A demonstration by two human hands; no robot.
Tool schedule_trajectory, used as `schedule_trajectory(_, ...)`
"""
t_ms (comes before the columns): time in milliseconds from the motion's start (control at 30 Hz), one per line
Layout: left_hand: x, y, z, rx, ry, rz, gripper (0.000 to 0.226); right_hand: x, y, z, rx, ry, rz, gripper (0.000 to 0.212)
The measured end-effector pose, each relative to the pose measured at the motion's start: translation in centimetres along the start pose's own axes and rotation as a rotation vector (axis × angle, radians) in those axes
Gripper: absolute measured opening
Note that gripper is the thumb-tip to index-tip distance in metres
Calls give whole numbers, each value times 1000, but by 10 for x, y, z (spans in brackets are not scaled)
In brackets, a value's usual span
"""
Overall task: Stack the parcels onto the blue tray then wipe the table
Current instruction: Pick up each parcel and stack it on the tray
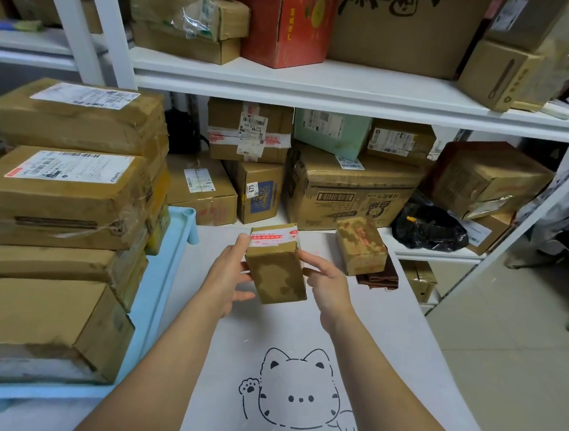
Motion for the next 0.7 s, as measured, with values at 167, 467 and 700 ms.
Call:
schedule_trajectory(167,-2,-1,8,-86,-21,-15,85,7,-1,3,-106,49,20,49)
schedule_trajectory(467,7,-3,29,-195,24,-2,91,1,-7,4,-103,123,-45,54)
schedule_trajectory(700,2,1,33,-251,243,77,52,-39,-8,-8,206,57,-141,21)
Point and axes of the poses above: each hand's wrist, its own y-axis away from the middle knuckle, its own x-axis out of the palm, z = x × y, the point moved 5 cm from there along -y, towards the middle knuckle, and after that the axes turned 6 degrees about z, right-handed, at the moved point
